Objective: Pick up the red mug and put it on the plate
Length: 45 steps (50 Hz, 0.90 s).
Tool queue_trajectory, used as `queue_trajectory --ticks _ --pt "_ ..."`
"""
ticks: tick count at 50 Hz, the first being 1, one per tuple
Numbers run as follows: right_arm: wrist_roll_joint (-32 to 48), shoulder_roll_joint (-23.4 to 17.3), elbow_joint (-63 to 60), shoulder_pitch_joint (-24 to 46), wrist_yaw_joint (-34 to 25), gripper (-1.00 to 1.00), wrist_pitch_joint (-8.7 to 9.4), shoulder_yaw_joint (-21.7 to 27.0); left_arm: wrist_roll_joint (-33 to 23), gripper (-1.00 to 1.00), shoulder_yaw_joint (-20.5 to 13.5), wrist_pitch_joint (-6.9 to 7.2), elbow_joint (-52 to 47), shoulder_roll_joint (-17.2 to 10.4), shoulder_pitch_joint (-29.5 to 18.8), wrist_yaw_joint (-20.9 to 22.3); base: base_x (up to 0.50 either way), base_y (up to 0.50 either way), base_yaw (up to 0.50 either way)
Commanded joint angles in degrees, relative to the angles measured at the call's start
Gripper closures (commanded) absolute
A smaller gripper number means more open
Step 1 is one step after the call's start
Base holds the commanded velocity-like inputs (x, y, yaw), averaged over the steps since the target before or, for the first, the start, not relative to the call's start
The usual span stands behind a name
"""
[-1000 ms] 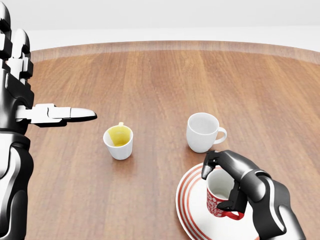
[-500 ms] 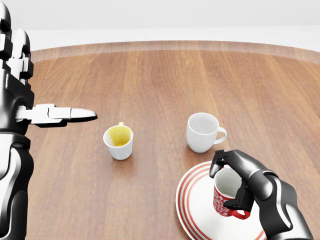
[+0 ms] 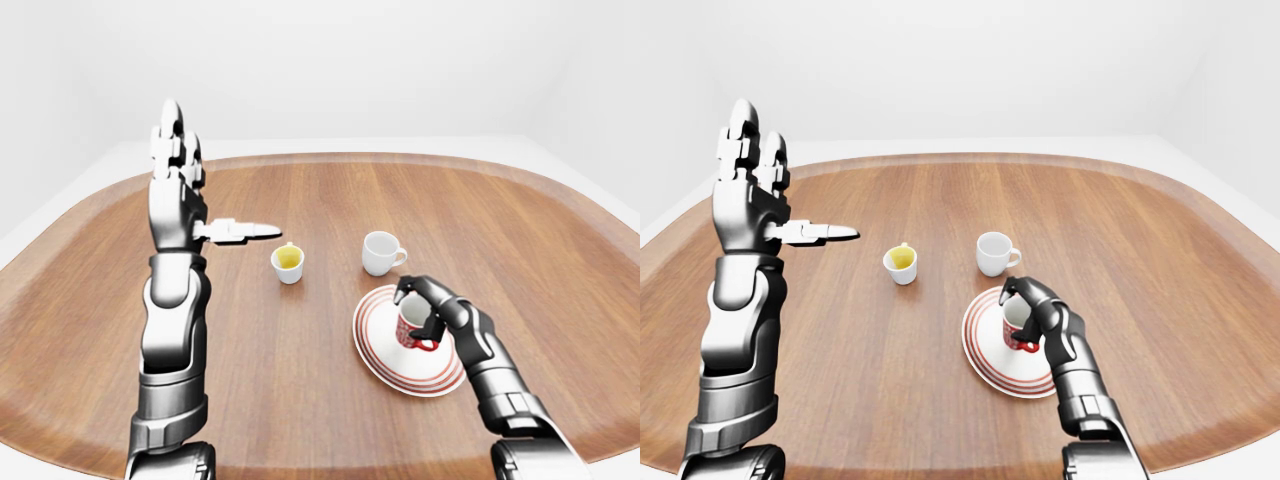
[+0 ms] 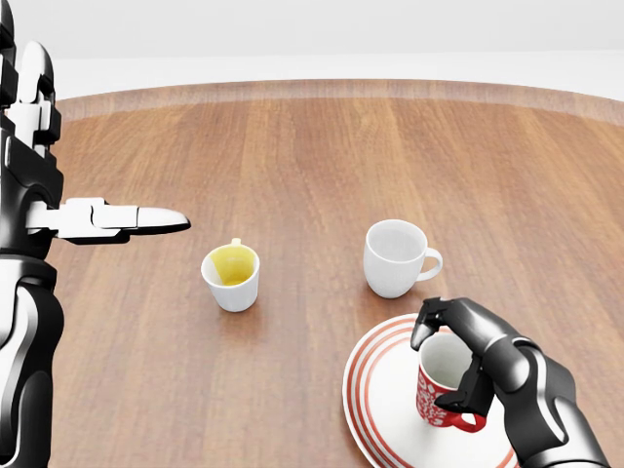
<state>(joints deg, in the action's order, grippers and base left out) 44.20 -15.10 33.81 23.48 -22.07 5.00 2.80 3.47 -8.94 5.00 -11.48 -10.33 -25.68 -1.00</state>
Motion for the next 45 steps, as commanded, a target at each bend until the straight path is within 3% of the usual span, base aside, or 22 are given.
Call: queue_trajectory --ticks 1,20,21,22,25,26,27,45 --pt "0.0 0.2 2.0 0.5 1.6 1.0 0.0 -0.3 -0.1 -1.0 0.0 0.0 -0.3 0.1 0.1 0.1 0.0 0.0 0.0" --pt "0.2 0.3 3.2 1.0 2.0 1.0 0.0 -0.7 0.3 -1.0 -0.4 0.0 -0.5 0.1 0.5 -0.1 0.0 0.0 0.0" --pt "0.2 0.3 3.2 1.0 2.0 0.92 0.0 -0.7 0.3 -1.0 -0.3 0.0 -0.5 0.1 0.5 -0.1 0.0 0.0 0.0" --pt "0.2 0.3 3.3 1.0 2.0 0.31 0.0 -0.7 0.3 -1.0 -0.2 0.0 -0.5 0.1 0.6 -0.2 0.0 0.0 0.0" --pt "0.2 0.3 3.7 1.0 2.2 -0.33 0.0 -0.7 0.2 -1.0 -0.1 0.0 -0.4 0.2 0.7 -0.2 0.0 0.0 0.0" --pt "0.2 0.3 3.9 1.0 2.2 -0.85 0.0 -0.8 0.2 -1.0 -0.1 0.0 -0.3 0.2 0.7 -0.2 0.0 0.0 0.0" --pt "0.2 0.3 3.9 1.0 2.1 -1.0 0.0 -0.8 0.2 -1.0 -0.2 0.0 -0.3 0.2 0.7 -0.2 0.0 0.0 0.0" --pt "0.3 0.3 3.9 1.1 2.0 -1.0 0.0 -0.8 0.3 -1.0 -0.2 0.0 -1.1 0.2 0.6 -0.2 0.0 0.0 0.0"
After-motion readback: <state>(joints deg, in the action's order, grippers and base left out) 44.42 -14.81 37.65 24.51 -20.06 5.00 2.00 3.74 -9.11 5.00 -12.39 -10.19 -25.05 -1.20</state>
